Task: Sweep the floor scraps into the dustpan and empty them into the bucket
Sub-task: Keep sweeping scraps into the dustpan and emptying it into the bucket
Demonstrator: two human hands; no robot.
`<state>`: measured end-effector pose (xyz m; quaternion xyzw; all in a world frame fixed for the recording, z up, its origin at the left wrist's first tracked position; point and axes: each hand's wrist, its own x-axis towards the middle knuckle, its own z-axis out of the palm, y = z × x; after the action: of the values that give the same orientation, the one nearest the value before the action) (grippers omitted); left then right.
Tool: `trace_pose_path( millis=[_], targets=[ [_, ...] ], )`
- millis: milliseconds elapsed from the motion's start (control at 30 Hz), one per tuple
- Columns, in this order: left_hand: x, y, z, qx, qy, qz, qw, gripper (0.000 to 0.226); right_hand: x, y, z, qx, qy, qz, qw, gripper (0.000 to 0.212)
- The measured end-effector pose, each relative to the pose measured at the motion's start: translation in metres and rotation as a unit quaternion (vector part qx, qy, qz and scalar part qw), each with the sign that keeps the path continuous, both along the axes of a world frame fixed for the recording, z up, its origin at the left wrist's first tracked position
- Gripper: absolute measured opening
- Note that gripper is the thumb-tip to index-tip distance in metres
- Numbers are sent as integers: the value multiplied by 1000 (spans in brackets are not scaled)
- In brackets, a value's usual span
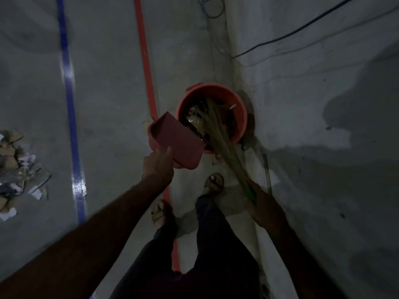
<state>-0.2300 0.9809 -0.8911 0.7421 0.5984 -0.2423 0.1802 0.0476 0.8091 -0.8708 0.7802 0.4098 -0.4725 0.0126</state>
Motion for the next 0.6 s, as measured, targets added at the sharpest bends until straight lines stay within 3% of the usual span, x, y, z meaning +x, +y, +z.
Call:
trace_pose_path(
  millis=[167, 267, 600],
  targets=[
    [-43, -28, 19, 27, -43, -14, 999, 39, -29, -83, 67, 131, -68, 21, 989, 74],
    [-69, -45, 31, 50, -75, -8, 996, 41, -56, -108, 93, 183, -116, 31, 976, 68],
    [-156, -111, 90, 170, -131, 45, 976, 28, -169, -93, 148, 279, -164, 85, 942, 68]
  ],
)
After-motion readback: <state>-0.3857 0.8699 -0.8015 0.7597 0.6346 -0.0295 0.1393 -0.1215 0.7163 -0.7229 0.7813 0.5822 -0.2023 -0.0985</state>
